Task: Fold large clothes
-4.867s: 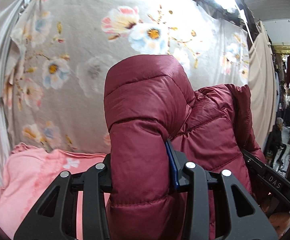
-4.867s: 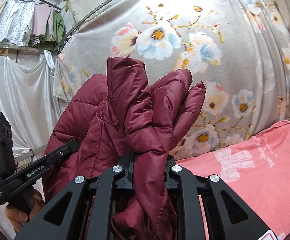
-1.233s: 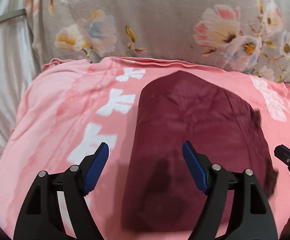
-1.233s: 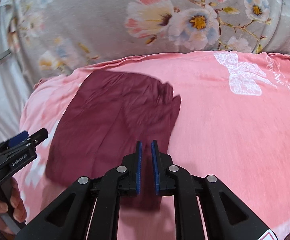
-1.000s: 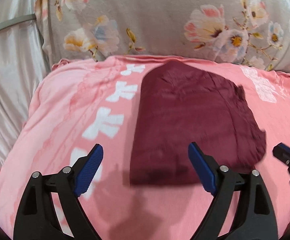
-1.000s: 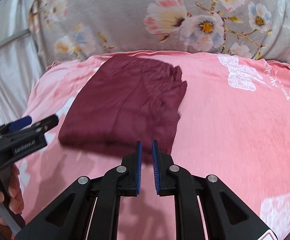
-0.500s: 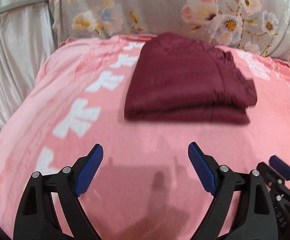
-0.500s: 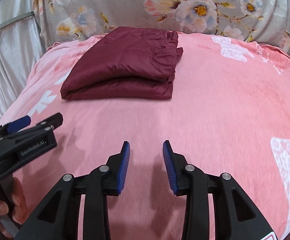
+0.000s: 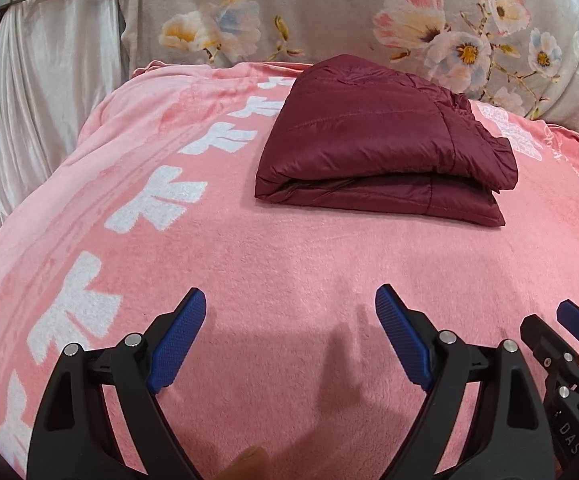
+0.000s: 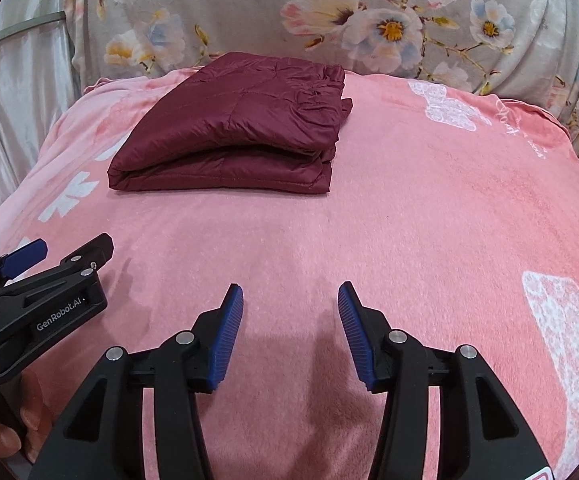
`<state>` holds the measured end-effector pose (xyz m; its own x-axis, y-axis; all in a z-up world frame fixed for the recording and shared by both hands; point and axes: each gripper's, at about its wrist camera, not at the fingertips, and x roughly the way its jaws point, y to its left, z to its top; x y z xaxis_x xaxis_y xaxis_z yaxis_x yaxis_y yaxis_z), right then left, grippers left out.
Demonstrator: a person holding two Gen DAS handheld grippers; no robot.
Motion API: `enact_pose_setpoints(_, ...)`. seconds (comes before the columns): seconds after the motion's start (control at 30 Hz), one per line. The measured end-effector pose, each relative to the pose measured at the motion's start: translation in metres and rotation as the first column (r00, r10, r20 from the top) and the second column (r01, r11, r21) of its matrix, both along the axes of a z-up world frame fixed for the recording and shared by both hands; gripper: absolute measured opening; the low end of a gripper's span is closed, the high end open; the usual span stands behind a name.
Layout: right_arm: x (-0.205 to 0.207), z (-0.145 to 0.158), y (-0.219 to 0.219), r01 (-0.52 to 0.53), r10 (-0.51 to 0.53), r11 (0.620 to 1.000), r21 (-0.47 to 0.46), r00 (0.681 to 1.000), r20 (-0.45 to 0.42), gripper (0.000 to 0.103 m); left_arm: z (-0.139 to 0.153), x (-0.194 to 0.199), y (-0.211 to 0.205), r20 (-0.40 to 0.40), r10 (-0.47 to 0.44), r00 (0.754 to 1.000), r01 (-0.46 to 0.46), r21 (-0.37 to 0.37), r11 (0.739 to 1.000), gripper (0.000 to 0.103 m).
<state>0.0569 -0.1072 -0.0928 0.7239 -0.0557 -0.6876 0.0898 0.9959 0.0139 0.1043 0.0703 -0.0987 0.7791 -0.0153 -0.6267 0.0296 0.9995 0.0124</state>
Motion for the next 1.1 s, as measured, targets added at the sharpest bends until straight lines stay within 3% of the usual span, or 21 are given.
enact_pose_setpoints(0.6,-0.0026,0.0013,0.0015,0.002,-0.002,1.000,-0.016,1.000,0.014,0.049,0.0001,-0.0021,-0.0061,0.012,0.004,1.000,-0.004,0.028,1.000,0.084)
enact_pose_setpoints(0.67,-0.0028,0.0017,0.0022,0.000,0.000,1.000,-0.023,1.000,0.016,0.049,0.0002,-0.0028,-0.0064,0.012,0.001,1.000,-0.001,0.026,1.000,0.083)
enact_pose_setpoints(0.77,-0.0022,0.0019,0.0023,-0.002,0.002,1.000,-0.028,1.000,0.016,0.049,0.0004,-0.0041,-0.0070,0.010,-0.006,1.000,0.006,0.021,1.000,0.074)
enact_pose_setpoints(1.1,-0.0019,0.0018,0.0020,-0.002,0.002,1.000,-0.028,1.000,0.016,0.049,0.0015,-0.0042,-0.0079,0.013,-0.017,1.000,0.017,0.020,1.000,0.073)
